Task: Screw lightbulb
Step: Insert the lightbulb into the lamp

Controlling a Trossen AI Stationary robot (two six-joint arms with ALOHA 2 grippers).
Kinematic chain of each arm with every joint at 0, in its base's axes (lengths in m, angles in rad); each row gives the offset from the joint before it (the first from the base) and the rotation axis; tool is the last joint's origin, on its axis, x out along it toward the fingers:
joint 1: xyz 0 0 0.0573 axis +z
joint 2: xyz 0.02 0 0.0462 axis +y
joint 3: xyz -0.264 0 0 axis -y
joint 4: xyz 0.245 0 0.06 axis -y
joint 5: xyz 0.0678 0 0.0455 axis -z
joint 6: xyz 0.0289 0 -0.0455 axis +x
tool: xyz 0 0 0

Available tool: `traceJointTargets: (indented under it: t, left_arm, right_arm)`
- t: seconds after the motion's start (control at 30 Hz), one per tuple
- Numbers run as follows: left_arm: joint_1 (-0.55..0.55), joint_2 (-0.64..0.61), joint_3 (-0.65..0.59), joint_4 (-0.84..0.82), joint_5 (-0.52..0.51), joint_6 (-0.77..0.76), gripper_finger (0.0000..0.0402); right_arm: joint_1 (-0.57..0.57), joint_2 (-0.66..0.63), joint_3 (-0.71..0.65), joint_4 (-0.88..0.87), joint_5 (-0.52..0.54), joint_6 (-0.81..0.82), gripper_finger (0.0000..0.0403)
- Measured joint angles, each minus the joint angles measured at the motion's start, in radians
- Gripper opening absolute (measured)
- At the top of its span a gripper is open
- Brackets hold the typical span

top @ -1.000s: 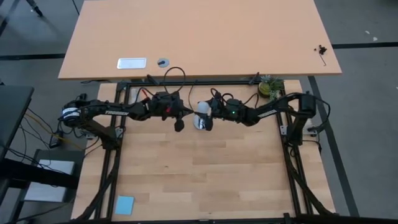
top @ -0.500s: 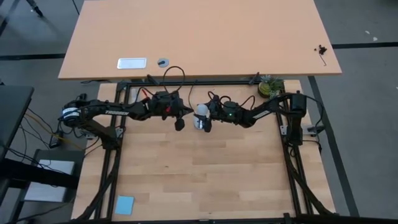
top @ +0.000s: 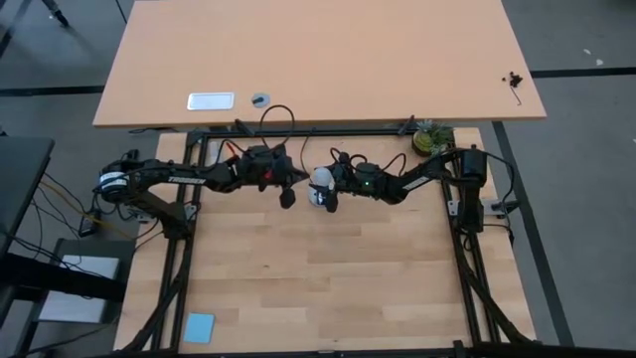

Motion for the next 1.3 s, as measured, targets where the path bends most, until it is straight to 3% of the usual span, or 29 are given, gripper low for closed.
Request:
traceJointTargets:
  t: [0.37,0.87,1.0,1.17,1.3]
  left_arm:
    - [0.000,0.000,0.000,0.082,0.013,-0.024,0.0003]
    - [0.000,0.000,0.010,0.109,0.027,-0.027,0.0003]
    - [-0.001,0.000,0.010,0.072,-0.038,-0.019,0.0003]
    - [0.000,0.000,0.010,0.067,-0.190,-0.019,0.0003]
    - [0.000,0.036,0.011,0.060,-0.200,-0.022,0.0003]
  right_arm:
    - [-0.002,0.005,-0.006,-0.044,0.006,-0.004,0.0285]
    - [-0.004,0.005,-0.005,-0.021,0.005,-0.024,0.0281]
    - [-0.004,0.005,-0.004,-0.017,0.005,-0.028,0.0277]
    - [-0.003,0.004,-0.004,-0.016,0.005,-0.040,0.0273]
    - [-0.002,0.004,-0.004,-0.017,0.005,-0.045,0.0268]
